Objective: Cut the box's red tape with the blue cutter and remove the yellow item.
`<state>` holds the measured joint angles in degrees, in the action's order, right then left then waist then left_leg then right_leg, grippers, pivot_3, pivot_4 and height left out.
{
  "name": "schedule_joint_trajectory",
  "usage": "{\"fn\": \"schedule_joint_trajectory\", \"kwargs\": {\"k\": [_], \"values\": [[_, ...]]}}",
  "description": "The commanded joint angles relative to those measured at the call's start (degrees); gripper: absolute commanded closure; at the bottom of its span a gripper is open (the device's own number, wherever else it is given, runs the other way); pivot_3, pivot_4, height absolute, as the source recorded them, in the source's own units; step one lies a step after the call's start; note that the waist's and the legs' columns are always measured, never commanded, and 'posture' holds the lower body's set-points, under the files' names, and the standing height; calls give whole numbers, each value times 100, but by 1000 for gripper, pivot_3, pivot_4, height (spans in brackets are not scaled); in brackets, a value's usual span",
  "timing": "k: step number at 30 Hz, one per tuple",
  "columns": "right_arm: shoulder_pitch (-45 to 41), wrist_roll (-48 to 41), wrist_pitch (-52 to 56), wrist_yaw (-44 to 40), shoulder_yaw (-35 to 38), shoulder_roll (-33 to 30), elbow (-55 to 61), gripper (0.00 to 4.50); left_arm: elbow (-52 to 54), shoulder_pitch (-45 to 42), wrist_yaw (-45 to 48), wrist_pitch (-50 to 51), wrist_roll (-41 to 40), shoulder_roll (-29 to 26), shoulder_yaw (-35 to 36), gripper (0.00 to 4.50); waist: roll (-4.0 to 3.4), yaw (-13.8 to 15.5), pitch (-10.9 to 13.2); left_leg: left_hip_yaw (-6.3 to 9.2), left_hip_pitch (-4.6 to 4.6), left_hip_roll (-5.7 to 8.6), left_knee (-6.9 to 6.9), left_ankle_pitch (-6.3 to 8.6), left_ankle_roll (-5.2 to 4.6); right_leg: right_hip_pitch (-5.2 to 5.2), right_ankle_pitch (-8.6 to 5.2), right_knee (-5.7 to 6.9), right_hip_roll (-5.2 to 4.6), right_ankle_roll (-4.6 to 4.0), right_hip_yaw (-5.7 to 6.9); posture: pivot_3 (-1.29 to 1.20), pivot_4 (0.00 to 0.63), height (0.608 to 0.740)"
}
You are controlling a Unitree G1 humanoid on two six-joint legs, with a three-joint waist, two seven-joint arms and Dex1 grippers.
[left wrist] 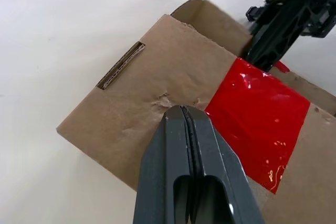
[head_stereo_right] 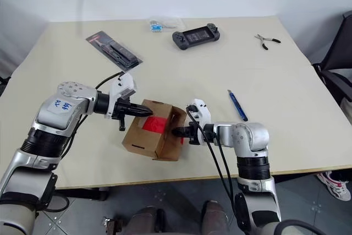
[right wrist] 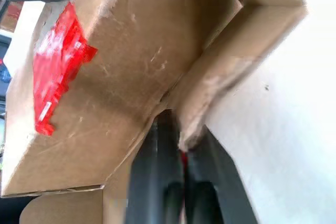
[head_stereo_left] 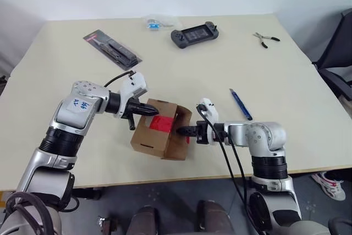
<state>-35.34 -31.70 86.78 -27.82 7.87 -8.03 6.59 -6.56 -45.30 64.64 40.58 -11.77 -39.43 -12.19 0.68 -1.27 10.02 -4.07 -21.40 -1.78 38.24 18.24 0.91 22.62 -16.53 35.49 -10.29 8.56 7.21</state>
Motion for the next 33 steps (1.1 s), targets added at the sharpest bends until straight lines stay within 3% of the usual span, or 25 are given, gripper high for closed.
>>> {"fn": "schedule_joint_trajectory", "kwargs": {"k": [1, 6, 14, 20, 24, 28, 33], "values": [[-195, -483, 556, 228, 550, -142, 552, 4490, -102, 199, -29, -230, 77, -19, -22, 4500, -1, 22, 0, 0, -4, 0, 0, 0, -1, 2, 0, -3, 0, 0, 0, 0, 150, 740], [-677, -1595, 572, 1049, 985, -468, 482, 4490, -159, 229, 6, -684, -114, 181, 193, 4500, -6, 49, 5, -1, -16, 1, -1, 1, -2, 12, 0, -10, 0, 1, 3, 0, 150, 740], [-1393, -4284, 572, 3606, 962, -1199, -1, 4490, -243, 271, -84, -1115, -139, 537, 307, 4500, -6, 51, 8, -1, -22, 0, -14, 1, -1, 15, 1, -24, 0, 2, 13, 0, 150, 740], [-1895, -5976, 502, 5321, 196, -1932, -456, 4490, -501, 228, -277, -1236, -75, 771, 370, 4500, -5, 49, 11, -1, -35, -1, -14, 1, -1, 15, 2, -50, 0, 4, 22, 0, 150, 740], [-2137, -7843, -717, 6833, -868, -2548, -519, 4490, -742, 280, -376, -1400, -47, 864, 421, 4500, -4, 27, 12, 2, -52, -2, -13, 1, -2, 24, 3, -60, 0, 5, 30, 0, 150, 740], [-2197, -8130, -1084, 7674, -1786, -3097, -312, 4490, -879, 341, -415, -1500, -35, 797, 500, 4500, 0, 1, 14, 13, -79, -2, -5, 1, -2, 37, 4, -66, 0, 8, 44, 0, 150, 740], [-2308, -8130, -1622, 8286, -2096, -2958, -263, 4490, -1027, 266, 11, -1502, -237, 162, 861, 4500, 12, -74, 13, 2, -84, -5, -6, 1, -3, 52, 5, -66, 1, 10, 37, 0, 150, 740]]}}
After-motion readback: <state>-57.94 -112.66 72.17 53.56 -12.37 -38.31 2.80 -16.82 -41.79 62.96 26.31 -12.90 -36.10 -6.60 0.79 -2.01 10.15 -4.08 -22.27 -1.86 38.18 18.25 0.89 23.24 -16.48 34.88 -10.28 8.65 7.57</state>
